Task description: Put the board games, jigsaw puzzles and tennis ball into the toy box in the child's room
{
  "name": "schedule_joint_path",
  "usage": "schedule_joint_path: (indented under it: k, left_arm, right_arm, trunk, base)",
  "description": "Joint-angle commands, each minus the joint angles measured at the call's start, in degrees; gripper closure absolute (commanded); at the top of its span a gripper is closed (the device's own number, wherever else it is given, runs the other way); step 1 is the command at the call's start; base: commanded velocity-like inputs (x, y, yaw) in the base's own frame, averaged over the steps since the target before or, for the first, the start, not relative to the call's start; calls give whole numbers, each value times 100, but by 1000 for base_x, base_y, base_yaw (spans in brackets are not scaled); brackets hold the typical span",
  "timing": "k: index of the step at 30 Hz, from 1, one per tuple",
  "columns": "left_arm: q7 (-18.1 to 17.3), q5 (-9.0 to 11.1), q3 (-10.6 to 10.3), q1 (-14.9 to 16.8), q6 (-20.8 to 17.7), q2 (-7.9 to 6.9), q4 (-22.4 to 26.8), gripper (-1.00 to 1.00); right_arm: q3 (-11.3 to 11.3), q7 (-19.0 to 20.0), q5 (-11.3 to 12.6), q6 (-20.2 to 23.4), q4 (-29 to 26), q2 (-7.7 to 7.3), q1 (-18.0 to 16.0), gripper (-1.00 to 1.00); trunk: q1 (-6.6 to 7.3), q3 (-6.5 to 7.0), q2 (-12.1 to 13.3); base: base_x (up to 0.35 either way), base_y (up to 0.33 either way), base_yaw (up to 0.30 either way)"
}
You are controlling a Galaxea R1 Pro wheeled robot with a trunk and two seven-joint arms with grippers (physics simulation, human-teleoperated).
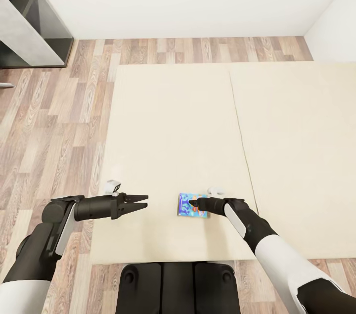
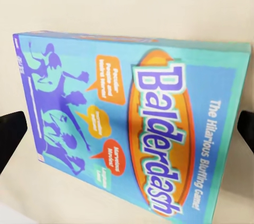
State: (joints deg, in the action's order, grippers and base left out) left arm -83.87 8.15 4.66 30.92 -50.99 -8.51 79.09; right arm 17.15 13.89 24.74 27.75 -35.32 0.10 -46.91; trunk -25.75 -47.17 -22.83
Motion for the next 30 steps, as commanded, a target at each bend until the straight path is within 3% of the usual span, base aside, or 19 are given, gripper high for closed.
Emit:
schedule_joint_path:
  k: [1,30]
  left_arm:
    - [-16,8,0,1,-60,-2,1,-100]
    - [-16,11,0,1,-60,-2,-16,-100]
  right_arm:
    - [5,7,4,32,-1,-1,-2,-100]
    - [13,9,-5,46,7,2,-2,-100]
  trunk:
    - [-3,-6,-9]
    - [-3,-6,-9]
  base:
    - [0,0,0]
    - [0,26,0]
